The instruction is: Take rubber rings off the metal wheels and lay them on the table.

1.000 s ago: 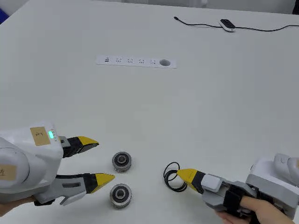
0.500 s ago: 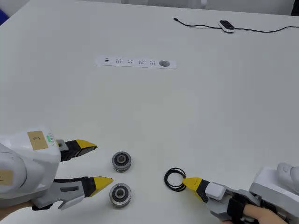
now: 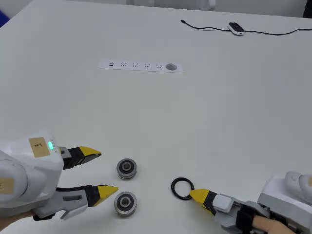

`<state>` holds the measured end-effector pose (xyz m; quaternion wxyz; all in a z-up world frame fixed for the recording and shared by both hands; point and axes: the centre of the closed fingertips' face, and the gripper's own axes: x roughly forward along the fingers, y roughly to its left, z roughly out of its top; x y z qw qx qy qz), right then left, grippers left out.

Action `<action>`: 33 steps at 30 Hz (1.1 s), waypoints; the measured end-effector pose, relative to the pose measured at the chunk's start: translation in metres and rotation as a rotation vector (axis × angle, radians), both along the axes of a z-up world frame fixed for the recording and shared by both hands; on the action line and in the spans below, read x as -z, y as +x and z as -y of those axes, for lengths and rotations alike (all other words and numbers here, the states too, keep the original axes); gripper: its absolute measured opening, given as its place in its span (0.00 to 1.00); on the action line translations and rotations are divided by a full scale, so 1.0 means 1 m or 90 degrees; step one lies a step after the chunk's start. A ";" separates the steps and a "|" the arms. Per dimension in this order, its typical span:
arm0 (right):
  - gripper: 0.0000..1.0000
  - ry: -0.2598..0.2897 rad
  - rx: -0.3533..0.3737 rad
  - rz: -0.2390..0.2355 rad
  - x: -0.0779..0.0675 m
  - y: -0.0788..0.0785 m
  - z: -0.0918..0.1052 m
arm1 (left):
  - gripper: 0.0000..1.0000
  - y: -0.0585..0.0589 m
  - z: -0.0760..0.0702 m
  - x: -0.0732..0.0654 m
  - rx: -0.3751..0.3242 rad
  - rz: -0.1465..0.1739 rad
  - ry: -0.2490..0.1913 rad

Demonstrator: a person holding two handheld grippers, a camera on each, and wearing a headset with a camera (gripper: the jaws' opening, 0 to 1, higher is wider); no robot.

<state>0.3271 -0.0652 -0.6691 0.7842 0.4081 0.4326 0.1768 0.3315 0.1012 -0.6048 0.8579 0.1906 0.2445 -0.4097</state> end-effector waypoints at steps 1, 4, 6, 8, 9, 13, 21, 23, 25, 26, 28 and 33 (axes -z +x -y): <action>0.09 -0.003 -0.001 0.001 0.000 0.000 0.000 | 0.45 0.000 0.000 0.000 -0.001 0.000 -0.001; 0.10 -0.009 -0.003 0.009 -0.002 0.001 0.003 | 0.45 0.000 -0.002 -0.001 -0.004 0.001 -0.001; 0.11 -0.013 0.000 0.021 -0.006 0.004 0.005 | 0.46 0.001 -0.003 -0.002 -0.009 0.003 -0.004; 0.11 -0.025 -0.002 0.045 -0.010 0.008 0.008 | 0.46 0.001 -0.004 -0.005 -0.018 0.006 -0.014; 0.12 -0.037 -0.004 0.070 -0.015 0.012 0.010 | 0.47 0.002 -0.005 -0.007 -0.026 0.008 -0.021; 0.17 -0.059 -0.015 0.168 -0.034 0.024 0.014 | 0.48 0.001 -0.010 -0.008 -0.045 0.004 -0.027; 0.30 -0.099 -0.034 0.249 -0.054 0.027 0.023 | 0.61 -0.004 -0.021 -0.009 -0.089 0.007 -0.033; 0.32 -0.101 -0.034 0.260 -0.059 0.027 0.024 | 0.64 -0.007 -0.024 -0.009 -0.102 0.006 -0.036; 0.33 -0.116 -0.041 0.276 -0.062 0.026 0.027 | 0.67 -0.010 -0.027 -0.010 -0.112 0.007 -0.043; 0.34 -0.127 -0.045 0.286 -0.063 0.027 0.028 | 0.68 -0.011 -0.027 -0.011 -0.114 0.007 -0.045; 0.35 -0.161 -0.064 0.317 -0.065 0.026 0.031 | 0.69 -0.015 -0.028 -0.012 -0.113 0.015 -0.047; 0.39 -0.216 -0.107 0.349 -0.064 0.019 0.036 | 0.75 -0.025 -0.025 -0.018 -0.112 0.039 -0.064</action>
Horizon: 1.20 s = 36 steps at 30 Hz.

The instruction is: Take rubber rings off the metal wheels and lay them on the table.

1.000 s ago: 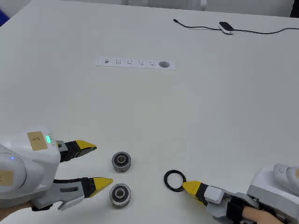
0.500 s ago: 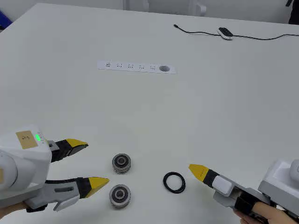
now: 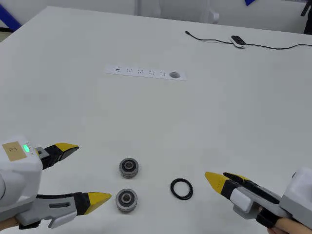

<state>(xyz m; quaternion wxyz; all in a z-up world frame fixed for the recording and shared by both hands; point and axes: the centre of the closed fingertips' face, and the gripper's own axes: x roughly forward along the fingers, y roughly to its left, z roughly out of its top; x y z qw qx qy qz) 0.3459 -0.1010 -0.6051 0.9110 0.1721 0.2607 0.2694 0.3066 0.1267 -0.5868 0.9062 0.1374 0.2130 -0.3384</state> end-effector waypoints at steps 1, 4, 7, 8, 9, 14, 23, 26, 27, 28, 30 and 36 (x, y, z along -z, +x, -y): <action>0.40 -0.001 0.000 0.000 0.000 -0.001 0.001 | 0.76 -0.001 0.000 -0.001 -0.003 0.005 -0.006; 0.42 -0.022 -0.008 0.012 0.000 -0.006 0.006 | 0.80 -0.006 -0.001 -0.004 -0.013 0.014 -0.020; 0.46 -0.043 -0.013 0.024 0.001 -0.009 0.013 | 0.82 -0.009 -0.004 -0.004 -0.021 0.016 -0.017; 0.48 -0.056 -0.019 0.032 0.001 -0.010 0.014 | 0.82 -0.009 -0.006 -0.004 -0.024 0.021 -0.014; 0.49 -0.068 -0.025 0.037 0.001 -0.012 0.015 | 0.82 -0.010 -0.009 -0.006 -0.030 0.028 -0.014; 0.53 -0.114 -0.051 0.051 0.004 -0.020 0.019 | 0.85 -0.014 -0.015 -0.008 -0.049 0.031 -0.031; 0.58 -0.107 -0.037 0.037 0.006 -0.026 0.019 | 0.91 -0.020 -0.014 -0.001 -0.057 0.024 -0.034; 0.58 -0.133 -0.053 0.036 0.011 -0.029 0.018 | 0.92 -0.023 -0.012 0.002 -0.055 0.020 -0.037; 0.58 -0.144 -0.062 0.037 0.013 -0.030 0.017 | 0.93 -0.023 -0.012 0.003 -0.055 0.020 -0.038; 0.59 -0.145 -0.066 0.034 0.014 -0.031 0.015 | 0.93 -0.023 -0.013 0.003 -0.056 0.019 -0.040; 0.60 -0.153 -0.077 0.037 0.015 -0.033 0.012 | 0.93 -0.024 -0.014 0.004 -0.061 0.018 -0.042; 0.61 -0.171 -0.095 0.042 0.014 -0.033 0.005 | 0.94 -0.026 -0.019 0.007 -0.079 0.017 -0.056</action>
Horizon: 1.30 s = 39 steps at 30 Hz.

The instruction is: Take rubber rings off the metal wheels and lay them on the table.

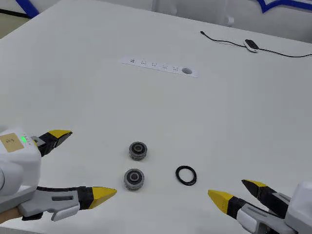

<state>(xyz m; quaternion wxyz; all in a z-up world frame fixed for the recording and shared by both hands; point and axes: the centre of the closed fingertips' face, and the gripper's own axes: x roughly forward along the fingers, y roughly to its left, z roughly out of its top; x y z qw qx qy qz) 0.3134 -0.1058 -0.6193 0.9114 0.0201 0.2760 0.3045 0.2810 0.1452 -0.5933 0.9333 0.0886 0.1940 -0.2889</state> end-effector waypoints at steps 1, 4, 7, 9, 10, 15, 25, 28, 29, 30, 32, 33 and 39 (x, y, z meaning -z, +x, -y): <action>0.62 0.003 0.000 0.000 -0.001 0.001 -0.001 | 0.93 0.000 -0.001 0.001 -0.002 0.000 -0.001; 0.62 0.003 -0.002 0.006 -0.004 0.004 -0.005 | 0.93 -0.001 -0.002 0.003 -0.006 -0.002 -0.003; 0.62 0.000 -0.010 0.006 -0.005 0.005 -0.008 | 0.94 -0.002 -0.002 0.004 -0.008 -0.004 -0.005; 0.62 -0.002 -0.015 0.004 -0.004 0.005 -0.009 | 0.93 -0.003 -0.001 0.005 -0.009 -0.005 -0.007; 0.62 -0.003 -0.016 0.003 -0.004 0.004 -0.009 | 0.93 -0.003 -0.001 0.006 -0.010 -0.006 -0.006; 0.62 -0.006 -0.023 0.002 -0.003 0.003 -0.011 | 0.93 -0.005 0.000 0.008 -0.009 -0.010 -0.005; 0.62 -0.012 -0.035 0.003 -0.002 0.004 -0.014 | 0.93 -0.006 -0.001 0.009 -0.011 -0.015 0.000; 0.62 -0.017 -0.040 0.002 -0.002 0.004 -0.015 | 0.93 -0.007 -0.001 0.009 -0.009 -0.016 0.002; 0.63 -0.018 -0.042 0.002 -0.002 0.004 -0.016 | 0.93 -0.007 0.000 0.009 -0.009 -0.016 0.001; 0.63 -0.018 -0.043 0.002 -0.002 0.004 -0.017 | 0.93 -0.008 0.000 0.009 -0.008 -0.017 0.002; 0.63 -0.020 -0.049 0.002 -0.001 0.004 -0.018 | 0.93 -0.008 0.000 0.011 -0.009 -0.019 0.006; 0.64 -0.021 -0.053 0.002 -0.001 0.004 -0.019 | 0.93 -0.009 0.000 0.012 -0.009 -0.021 0.008; 0.66 -0.040 -0.074 0.006 0.000 0.003 -0.022 | 0.93 -0.010 -0.001 0.014 -0.010 -0.025 0.010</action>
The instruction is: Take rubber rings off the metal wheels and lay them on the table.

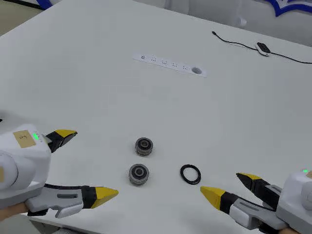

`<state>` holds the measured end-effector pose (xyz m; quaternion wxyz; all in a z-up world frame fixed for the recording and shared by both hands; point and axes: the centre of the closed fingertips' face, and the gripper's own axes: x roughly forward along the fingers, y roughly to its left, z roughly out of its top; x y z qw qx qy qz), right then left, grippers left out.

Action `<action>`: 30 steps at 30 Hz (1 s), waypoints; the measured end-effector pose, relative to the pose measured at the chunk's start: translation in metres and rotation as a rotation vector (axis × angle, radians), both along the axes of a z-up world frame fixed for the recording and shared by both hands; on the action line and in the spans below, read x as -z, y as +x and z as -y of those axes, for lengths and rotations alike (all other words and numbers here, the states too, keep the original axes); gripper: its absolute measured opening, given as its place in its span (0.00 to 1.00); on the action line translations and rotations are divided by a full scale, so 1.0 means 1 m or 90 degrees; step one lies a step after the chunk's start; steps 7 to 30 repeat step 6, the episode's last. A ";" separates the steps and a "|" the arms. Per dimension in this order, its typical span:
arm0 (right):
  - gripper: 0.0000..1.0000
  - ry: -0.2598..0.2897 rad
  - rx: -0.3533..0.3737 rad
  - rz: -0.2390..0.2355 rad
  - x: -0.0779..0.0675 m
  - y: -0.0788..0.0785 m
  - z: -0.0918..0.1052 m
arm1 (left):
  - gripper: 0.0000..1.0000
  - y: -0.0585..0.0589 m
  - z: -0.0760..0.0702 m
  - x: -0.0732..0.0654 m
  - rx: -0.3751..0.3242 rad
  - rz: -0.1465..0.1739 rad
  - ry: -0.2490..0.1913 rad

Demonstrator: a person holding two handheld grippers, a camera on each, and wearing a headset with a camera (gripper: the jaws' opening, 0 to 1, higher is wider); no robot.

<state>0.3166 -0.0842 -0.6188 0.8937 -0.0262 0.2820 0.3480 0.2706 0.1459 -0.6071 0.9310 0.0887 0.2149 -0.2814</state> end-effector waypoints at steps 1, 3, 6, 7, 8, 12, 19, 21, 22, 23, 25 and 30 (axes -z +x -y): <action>0.66 -0.001 -0.002 0.000 0.000 0.000 0.000 | 0.93 0.000 0.000 0.000 0.000 -0.001 -0.001; 0.66 -0.003 -0.006 0.001 0.000 0.000 -0.001 | 0.93 -0.001 0.000 0.000 -0.001 0.000 -0.001; 0.66 -0.018 -0.017 0.007 0.001 0.000 -0.002 | 0.93 -0.001 0.000 0.001 -0.001 -0.001 0.001; 0.66 -0.018 -0.017 0.007 0.001 0.000 -0.002 | 0.93 -0.001 0.000 0.001 -0.001 -0.001 0.001; 0.66 -0.018 -0.017 0.007 0.001 0.000 -0.002 | 0.93 -0.001 0.000 0.001 -0.001 -0.001 0.001; 0.66 -0.018 -0.017 0.007 0.001 0.000 -0.002 | 0.93 -0.001 0.000 0.001 -0.001 -0.001 0.001; 0.66 -0.018 -0.017 0.007 0.001 0.000 -0.002 | 0.93 -0.001 0.000 0.001 -0.001 -0.001 0.001; 0.66 -0.018 -0.017 0.007 0.001 0.000 -0.002 | 0.93 -0.001 0.000 0.001 -0.001 -0.001 0.001; 0.66 -0.018 -0.017 0.007 0.001 0.000 -0.002 | 0.93 -0.001 0.000 0.001 -0.001 -0.001 0.001; 0.66 -0.018 -0.017 0.007 0.001 0.000 -0.002 | 0.93 -0.001 0.000 0.001 -0.001 -0.001 0.001; 0.66 -0.018 -0.017 0.007 0.001 0.000 -0.002 | 0.93 -0.001 0.000 0.001 -0.001 -0.001 0.001; 0.66 -0.018 -0.017 0.007 0.001 0.000 -0.002 | 0.93 -0.001 0.000 0.001 -0.001 -0.001 0.001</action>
